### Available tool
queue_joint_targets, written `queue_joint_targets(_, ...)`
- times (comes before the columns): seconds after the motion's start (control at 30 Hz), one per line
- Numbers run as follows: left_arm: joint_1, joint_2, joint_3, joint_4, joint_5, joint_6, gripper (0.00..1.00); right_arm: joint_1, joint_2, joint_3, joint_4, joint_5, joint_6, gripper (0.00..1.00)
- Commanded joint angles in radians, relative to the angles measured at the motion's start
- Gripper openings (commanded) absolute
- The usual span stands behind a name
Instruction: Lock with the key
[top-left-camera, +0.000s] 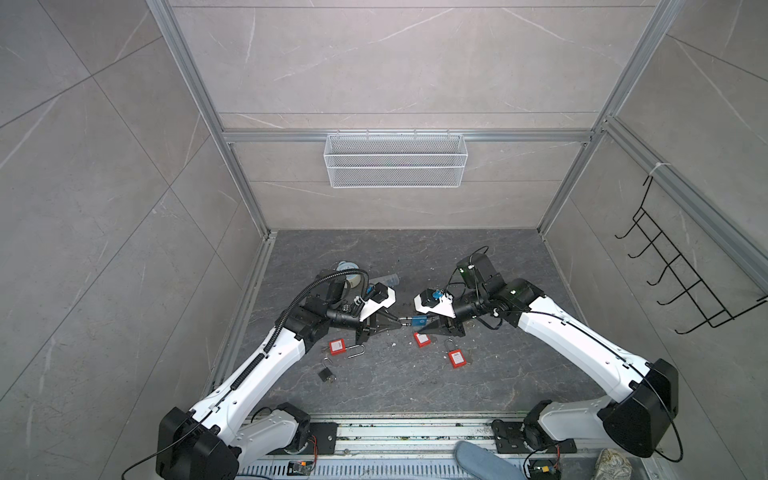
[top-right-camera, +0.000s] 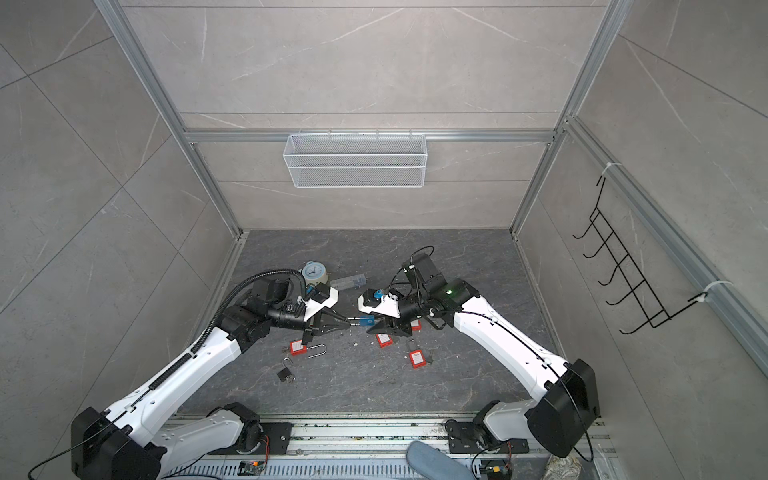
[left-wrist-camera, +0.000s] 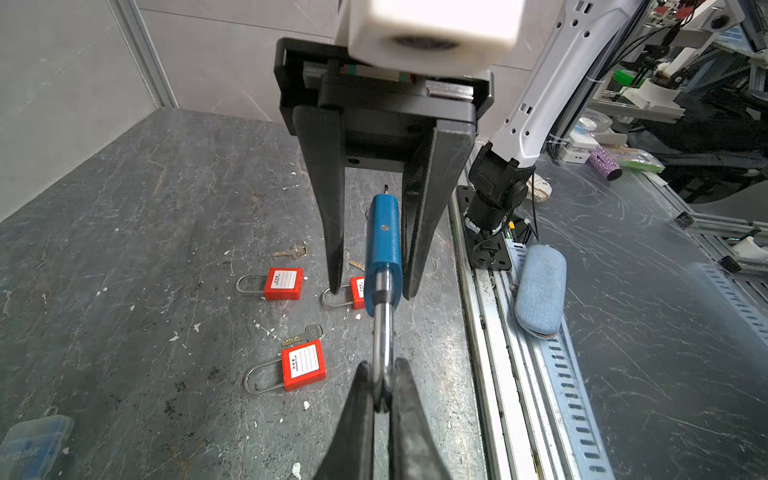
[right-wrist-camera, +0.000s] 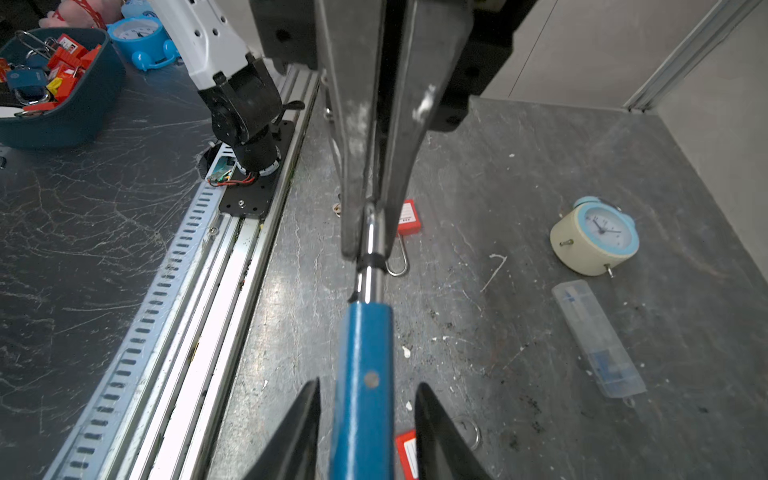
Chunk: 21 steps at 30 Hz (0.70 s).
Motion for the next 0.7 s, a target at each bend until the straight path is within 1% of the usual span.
queue_joint_targets(0.0, -0.01, 0.009, 0.054, -0.018, 0.009, 0.042, 0.0, 0.008, 0.011, 0.039, -0.055, -0.01, -0.023, 0.35)
queue_joint_targets(0.2, -0.014, 0.01, 0.052, -0.003, 0.006, 0.031, 0.0, 0.011, 0.0, 0.013, -0.006, -0.062, 0.001, 0.27)
queue_joint_targets(0.43, -0.014, -0.017, 0.017, 0.097, 0.026, -0.027, 0.0, 0.01, -0.005, -0.045, 0.075, -0.086, 0.049, 0.27)
queue_joint_targets(0.47, -0.015, -0.017, 0.014, 0.099, 0.028, -0.028, 0.0, 0.011, -0.006, -0.047, 0.085, -0.091, 0.055, 0.25)
queue_joint_targets(0.5, -0.015, -0.018, 0.014, 0.098, 0.029, -0.031, 0.0, 0.011, -0.006, -0.05, 0.094, -0.098, 0.059, 0.23)
queue_joint_targets(0.6, -0.015, -0.018, 0.008, 0.096, 0.031, -0.034, 0.0, 0.011, -0.012, -0.059, 0.128, -0.125, 0.071, 0.12)
queue_joint_targets(0.67, -0.014, -0.018, 0.004, 0.089, 0.026, -0.031, 0.0, 0.01, -0.012, -0.054, 0.129, -0.136, 0.072, 0.08)
